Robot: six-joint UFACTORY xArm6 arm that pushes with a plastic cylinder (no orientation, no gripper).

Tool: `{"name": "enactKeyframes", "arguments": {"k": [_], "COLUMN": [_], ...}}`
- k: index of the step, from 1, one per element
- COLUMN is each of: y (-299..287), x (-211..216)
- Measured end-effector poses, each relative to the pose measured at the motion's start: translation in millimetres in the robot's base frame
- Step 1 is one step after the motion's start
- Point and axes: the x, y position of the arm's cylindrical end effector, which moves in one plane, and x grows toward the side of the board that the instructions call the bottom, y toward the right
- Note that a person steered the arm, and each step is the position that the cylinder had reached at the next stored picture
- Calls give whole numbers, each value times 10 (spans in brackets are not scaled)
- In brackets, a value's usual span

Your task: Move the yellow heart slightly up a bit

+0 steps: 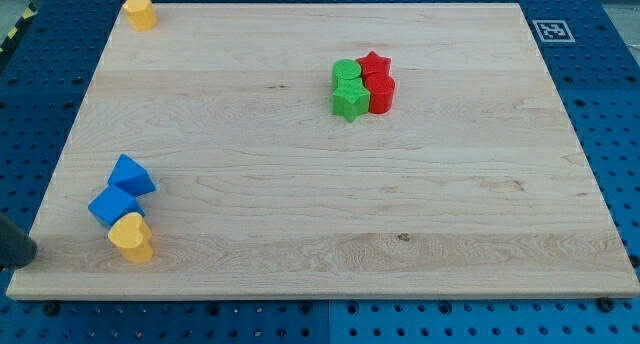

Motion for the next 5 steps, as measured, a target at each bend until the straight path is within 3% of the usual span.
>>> {"name": "enactKeyframes", "arguments": {"k": [3, 5], "y": [1591, 1758], "x": [3, 0]}}
